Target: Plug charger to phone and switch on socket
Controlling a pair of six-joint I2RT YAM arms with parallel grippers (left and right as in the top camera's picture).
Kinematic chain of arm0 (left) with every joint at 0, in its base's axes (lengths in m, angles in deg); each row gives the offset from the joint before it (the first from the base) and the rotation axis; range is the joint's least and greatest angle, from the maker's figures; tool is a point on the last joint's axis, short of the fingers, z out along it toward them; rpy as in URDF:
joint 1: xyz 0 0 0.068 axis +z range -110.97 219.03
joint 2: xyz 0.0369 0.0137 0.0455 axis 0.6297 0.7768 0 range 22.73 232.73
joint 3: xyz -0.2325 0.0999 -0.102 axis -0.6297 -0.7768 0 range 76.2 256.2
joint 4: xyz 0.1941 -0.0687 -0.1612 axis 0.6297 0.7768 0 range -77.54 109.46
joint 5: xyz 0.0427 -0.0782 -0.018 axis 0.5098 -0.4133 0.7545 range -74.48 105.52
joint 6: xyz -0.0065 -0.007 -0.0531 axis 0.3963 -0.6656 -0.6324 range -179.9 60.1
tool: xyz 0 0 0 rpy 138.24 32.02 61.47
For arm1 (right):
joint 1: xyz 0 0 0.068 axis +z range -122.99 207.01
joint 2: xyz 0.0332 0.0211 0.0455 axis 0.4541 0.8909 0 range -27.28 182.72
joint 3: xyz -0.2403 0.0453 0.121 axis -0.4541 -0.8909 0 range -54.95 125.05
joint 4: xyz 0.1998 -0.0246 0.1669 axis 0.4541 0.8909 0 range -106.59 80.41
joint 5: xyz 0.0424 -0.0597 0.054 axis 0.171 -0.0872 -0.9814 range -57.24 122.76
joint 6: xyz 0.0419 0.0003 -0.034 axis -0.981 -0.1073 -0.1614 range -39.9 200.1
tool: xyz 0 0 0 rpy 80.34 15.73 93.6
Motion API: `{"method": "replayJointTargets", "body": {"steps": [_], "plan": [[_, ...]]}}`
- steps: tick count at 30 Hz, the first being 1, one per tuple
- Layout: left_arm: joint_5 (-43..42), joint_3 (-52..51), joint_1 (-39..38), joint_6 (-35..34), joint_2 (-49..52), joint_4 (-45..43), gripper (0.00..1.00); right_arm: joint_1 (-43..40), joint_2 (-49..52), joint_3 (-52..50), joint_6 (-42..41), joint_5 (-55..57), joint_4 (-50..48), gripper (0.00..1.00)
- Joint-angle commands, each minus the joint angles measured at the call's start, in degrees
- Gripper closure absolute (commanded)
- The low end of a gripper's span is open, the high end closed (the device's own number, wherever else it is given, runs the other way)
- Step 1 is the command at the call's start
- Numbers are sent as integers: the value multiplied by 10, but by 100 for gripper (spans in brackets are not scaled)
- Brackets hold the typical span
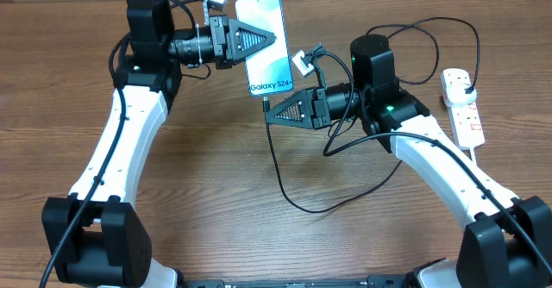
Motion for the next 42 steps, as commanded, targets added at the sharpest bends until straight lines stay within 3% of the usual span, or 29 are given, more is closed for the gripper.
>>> {"method": "replayJointTargets", "body": {"steps": [1,10,13,28,42], "plan": [[-5,8,20,22,-24,2,96,1,-3,10,-2,4,-2,96],[11,8,34,87,-24,98,96,3,-3,10,36,43,48,96],[20,8,34,86,-24,100,96,3,-3,10,50,68,83,96],[23,8,30,132,-24,151,95,7,-3,11,48,67,93,96],[14,8,11,134,-24,149,95,26,-3,11,50,70,95,96]]}}
